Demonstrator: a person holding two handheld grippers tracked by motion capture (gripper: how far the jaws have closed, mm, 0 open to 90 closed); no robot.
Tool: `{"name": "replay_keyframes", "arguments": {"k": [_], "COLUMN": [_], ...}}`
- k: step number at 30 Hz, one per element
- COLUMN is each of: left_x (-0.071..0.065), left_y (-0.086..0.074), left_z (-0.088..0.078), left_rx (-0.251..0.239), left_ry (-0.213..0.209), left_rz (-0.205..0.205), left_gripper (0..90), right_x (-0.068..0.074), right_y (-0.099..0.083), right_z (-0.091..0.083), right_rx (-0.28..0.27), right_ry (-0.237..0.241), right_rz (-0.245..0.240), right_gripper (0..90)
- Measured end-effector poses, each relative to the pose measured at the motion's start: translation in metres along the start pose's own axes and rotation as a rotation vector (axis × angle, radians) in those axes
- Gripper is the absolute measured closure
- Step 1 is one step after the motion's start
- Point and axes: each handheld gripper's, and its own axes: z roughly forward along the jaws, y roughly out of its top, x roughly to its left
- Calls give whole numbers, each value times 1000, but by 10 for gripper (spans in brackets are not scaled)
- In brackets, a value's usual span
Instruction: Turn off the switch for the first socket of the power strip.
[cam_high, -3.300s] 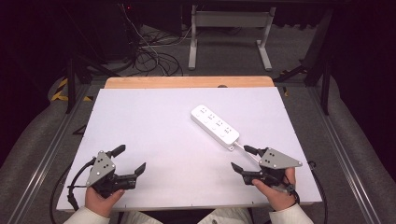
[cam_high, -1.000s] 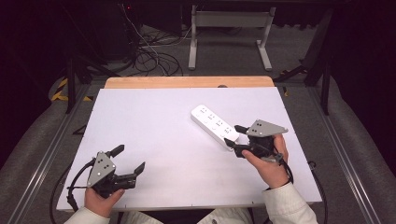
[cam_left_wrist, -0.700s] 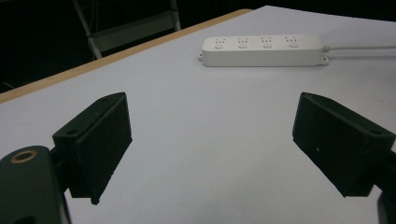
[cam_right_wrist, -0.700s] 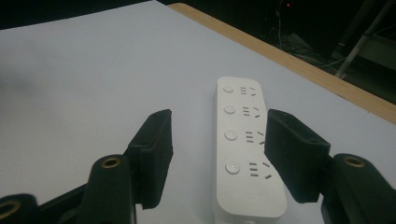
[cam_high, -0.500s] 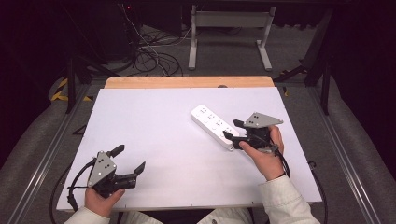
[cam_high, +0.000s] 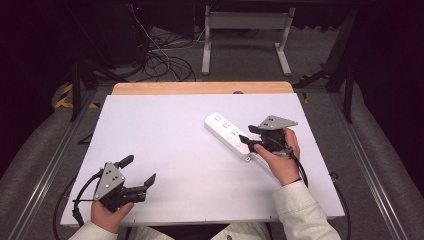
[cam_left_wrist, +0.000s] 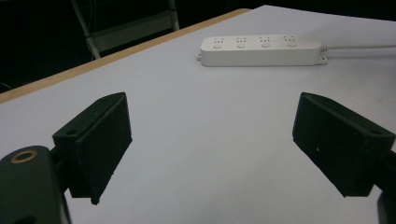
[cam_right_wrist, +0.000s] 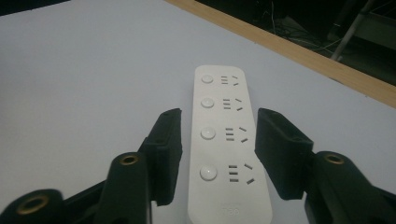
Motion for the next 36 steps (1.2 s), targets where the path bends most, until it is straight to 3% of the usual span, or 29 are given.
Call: {"name": "replay_keyframes", "arguments": {"k": [6, 11, 13, 14, 20, 24, 36], "left_x": [0, 0, 0, 0, -1, 0, 0], "left_y": [0, 0, 0, 0, 0, 0, 0], "left_z": [0, 0, 0, 0, 1, 0, 1], "left_rx": [0, 1, 2, 2, 1, 2, 4], "left_ry": [-1, 0, -2, -3, -5, -4, -4], "left_rz": [0, 2, 2, 2, 1, -2, -2], "left_gripper": [118, 118, 118, 118, 118, 118, 118], "right_x": [-2, -3, -3, -3, -2, -1, -4], "right_y": [0, 0, 0, 0, 0, -1, -9], "right_z": [4, 6, 6, 7, 13, 18, 42], "right_rx": [-28, -22, -4, 16, 43, 73, 177], "right_ry": [8, 19, 14, 11, 53, 30, 50], "right_rz": [6, 6, -9, -31, -33, -42, -10], "right_gripper": [545, 574, 630, 702, 900, 900, 900]}}
